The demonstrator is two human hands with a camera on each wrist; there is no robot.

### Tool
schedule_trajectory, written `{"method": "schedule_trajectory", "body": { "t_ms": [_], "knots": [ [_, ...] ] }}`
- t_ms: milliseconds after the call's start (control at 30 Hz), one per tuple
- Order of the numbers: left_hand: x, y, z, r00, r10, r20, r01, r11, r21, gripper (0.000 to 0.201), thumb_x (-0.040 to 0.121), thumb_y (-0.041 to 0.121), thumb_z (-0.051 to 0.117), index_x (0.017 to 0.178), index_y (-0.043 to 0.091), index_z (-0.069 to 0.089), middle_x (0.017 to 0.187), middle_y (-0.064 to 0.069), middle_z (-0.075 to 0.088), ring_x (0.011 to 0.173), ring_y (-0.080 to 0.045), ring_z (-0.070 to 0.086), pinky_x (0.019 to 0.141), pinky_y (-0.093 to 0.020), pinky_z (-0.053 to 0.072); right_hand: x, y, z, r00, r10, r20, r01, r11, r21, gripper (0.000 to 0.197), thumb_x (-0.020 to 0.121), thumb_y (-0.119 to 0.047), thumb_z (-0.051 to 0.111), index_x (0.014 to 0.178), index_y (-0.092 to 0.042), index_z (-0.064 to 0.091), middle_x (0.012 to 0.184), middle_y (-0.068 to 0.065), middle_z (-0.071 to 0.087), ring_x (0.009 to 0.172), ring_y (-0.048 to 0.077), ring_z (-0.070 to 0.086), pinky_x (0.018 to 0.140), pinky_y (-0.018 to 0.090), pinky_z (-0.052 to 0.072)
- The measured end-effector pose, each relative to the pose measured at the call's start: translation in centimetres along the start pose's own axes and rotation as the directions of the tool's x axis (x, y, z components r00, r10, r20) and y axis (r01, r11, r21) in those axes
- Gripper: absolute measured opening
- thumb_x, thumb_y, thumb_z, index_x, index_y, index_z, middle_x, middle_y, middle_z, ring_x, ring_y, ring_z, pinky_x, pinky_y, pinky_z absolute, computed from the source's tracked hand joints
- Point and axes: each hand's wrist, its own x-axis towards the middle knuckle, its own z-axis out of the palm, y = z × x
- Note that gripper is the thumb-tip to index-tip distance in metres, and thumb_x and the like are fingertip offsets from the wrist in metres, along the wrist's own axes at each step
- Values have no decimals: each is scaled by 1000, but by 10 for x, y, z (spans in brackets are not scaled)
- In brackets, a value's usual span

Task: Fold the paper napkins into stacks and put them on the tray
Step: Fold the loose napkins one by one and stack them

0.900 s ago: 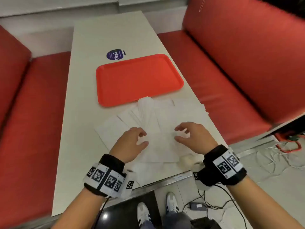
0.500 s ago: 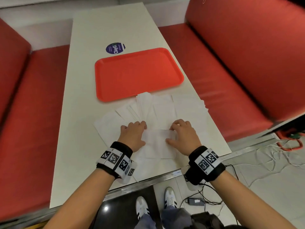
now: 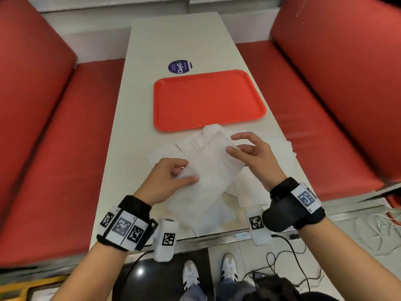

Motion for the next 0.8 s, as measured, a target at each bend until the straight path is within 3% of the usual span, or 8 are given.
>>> {"method": "schedule_trajectory", "body": {
  "t_ms": [167, 300, 400, 467, 533, 600, 700, 800],
  "knots": [
    [-20, -8, -13, 977, -76, -201, 16, 958, -287, 23, 85, 9, 72, 106, 2, 70, 93, -13, 76, 85, -27, 74, 71, -30, 60, -6, 20, 33, 985, 161, 69, -169, 977, 128, 83, 67, -36, 80, 138, -22, 40, 100, 11, 71, 82, 19, 72, 86, 34, 57],
    [-32, -21, -18, 949, -90, -301, -15, 944, -329, 26, 83, 15, 73, 107, 6, 69, 93, -12, 76, 87, -29, 74, 80, -44, 60, -13, 25, 62, 985, 83, 150, -102, 987, 121, 76, 75, -10, 81, 137, -32, 43, 93, 18, 67, 82, 25, 70, 82, 34, 58],
    [-42, -28, -17, 914, -67, -400, -69, 946, -316, 20, 84, 14, 72, 103, 5, 71, 93, -9, 76, 87, -26, 73, 80, -45, 59, -11, 22, 83, 974, -13, 224, -8, 996, 91, 59, 72, -5, 84, 125, -24, 63, 93, 32, 66, 85, 40, 65, 92, 51, 54],
    [-47, -35, -19, 862, -34, -506, -104, 965, -241, 19, 81, 18, 76, 97, 8, 73, 99, -5, 74, 92, -19, 71, 81, -44, 59, -9, 22, 96, 968, -39, 249, 23, 998, 66, 50, 68, -9, 87, 114, -19, 71, 95, 36, 64, 83, 49, 61, 89, 55, 53],
    [-52, -45, -23, 795, -7, -607, -116, 980, -163, 24, 74, 24, 81, 92, 10, 75, 109, 0, 66, 101, -10, 64, 83, -39, 57, -5, 22, 105, 965, -50, 257, 53, 999, -5, 44, 66, -12, 89, 108, -17, 75, 67, 22, 55, 61, 36, 49, 71, 39, 51],
    [-58, -52, -31, 751, 17, -661, -137, 982, -131, 22, 68, 24, 84, 82, 10, 74, 119, 2, 59, 112, -5, 57, 85, -31, 52, 0, 23, 114, 962, -55, 269, 78, 994, -75, 38, 67, -9, 88, 103, -15, 76, 59, 4, 42, 52, 13, 35, 61, 23, 37],
    [-64, -59, -46, 770, 64, -635, -183, 975, -124, 8, 72, 14, 83, 74, 12, 76, 125, 8, 63, 125, -5, 52, 95, -29, 47, 5, 22, 129, 958, -75, 276, 115, 985, -131, 23, 72, -12, 86, 93, -11, 78, 69, 1, 55, 51, 3, 40, 57, 17, 37],
    [-68, -61, -64, 792, 15, -610, -211, 945, -251, 7, 73, 11, 80, 79, 9, 77, 101, -1, 76, 103, -9, 68, 89, -31, 51, 14, 22, 146, 965, -69, 254, 122, 972, -201, 17, 74, -23, 84, 83, -10, 77, 85, -6, 60, 68, 6, 52, 66, 19, 41]
  ]
}}
